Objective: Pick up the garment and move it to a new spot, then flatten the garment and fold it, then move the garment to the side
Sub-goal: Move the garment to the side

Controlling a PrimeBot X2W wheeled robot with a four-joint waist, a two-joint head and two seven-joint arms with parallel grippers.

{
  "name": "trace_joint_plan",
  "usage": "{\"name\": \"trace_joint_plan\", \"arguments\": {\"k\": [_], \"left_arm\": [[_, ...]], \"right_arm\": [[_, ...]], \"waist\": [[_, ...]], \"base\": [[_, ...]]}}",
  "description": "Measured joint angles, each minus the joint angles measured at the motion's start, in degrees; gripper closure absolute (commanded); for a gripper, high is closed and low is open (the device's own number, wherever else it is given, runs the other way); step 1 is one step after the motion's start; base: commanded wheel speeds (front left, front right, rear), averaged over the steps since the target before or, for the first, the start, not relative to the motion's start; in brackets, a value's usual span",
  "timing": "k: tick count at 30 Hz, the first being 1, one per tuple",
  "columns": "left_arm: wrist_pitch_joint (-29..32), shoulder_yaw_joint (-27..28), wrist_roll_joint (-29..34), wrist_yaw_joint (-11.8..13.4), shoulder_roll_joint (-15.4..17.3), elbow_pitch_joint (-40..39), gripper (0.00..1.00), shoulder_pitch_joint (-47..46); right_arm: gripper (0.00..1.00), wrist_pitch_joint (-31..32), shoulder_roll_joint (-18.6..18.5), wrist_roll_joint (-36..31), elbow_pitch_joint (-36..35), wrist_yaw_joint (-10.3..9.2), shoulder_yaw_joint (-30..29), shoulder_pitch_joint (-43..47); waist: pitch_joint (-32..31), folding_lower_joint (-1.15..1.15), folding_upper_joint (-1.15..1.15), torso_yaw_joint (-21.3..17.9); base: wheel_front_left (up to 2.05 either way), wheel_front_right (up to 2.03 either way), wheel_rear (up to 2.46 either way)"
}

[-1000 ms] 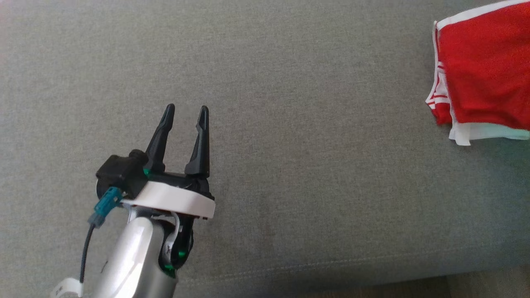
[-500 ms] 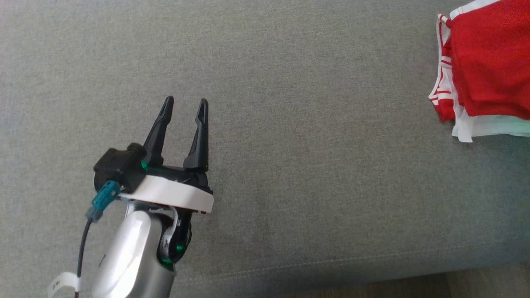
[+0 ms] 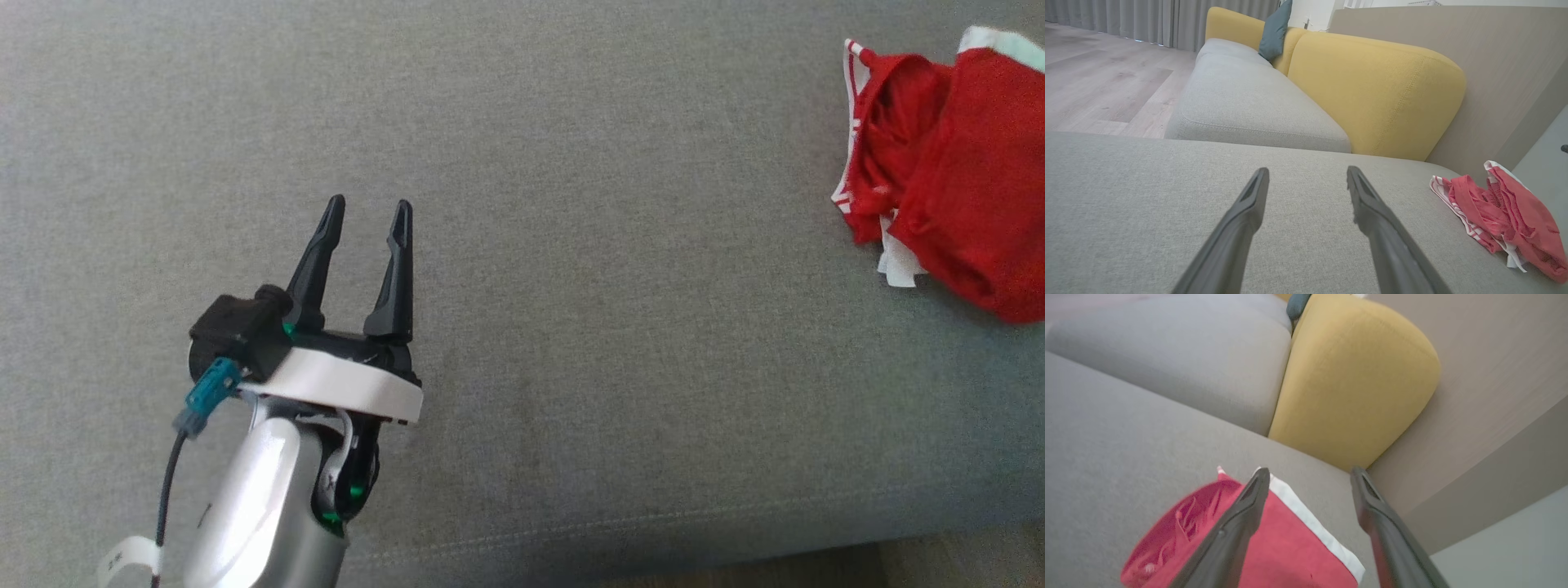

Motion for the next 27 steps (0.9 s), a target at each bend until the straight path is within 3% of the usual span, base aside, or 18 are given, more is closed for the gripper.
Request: {"name": "trace_joint_plan", "arguments": {"k": [7,14,21,27], "left_arm": [[0.00,0.02,-0.10,0.07,0.00,0.16,0.00,0.36],[-0.14,1.25,-0.20,0.69,0.00,-0.47,0.00,2.12],[-0.14,1.51,-0.44,1.59,0.02,-0.56,0.00,5.80],[-0.13,1.48,-1.00,1.60,0.05,-0.23,0.00,10.15]], "right_arm": [[0.00,-3.88,7.04,0.10,-4.14,0.00,0.16,-0.69],[0.00,-9.47,18.85,0.75,-7.11,0.00,-0.40,0.60],[0.00,-14.01,30.66,-1.45,-7.03,0.00,-2.13,11.66],[0.00,-18.13,33.43,-1.70,-6.13,0.00,-2.52,21.53]], "waist": [[-2.11,0.00,0.00,0.66],[-5.82,0.00,0.00,2.10],[-10.13,0.00,0.00,4.42],[-13.66,-0.01,0.00,6.38]], "base": [[0.00,0.00,0.00],[0.00,0.00,0.00],[0.00,0.00,0.00],[0.00,0.00,0.00]]}}
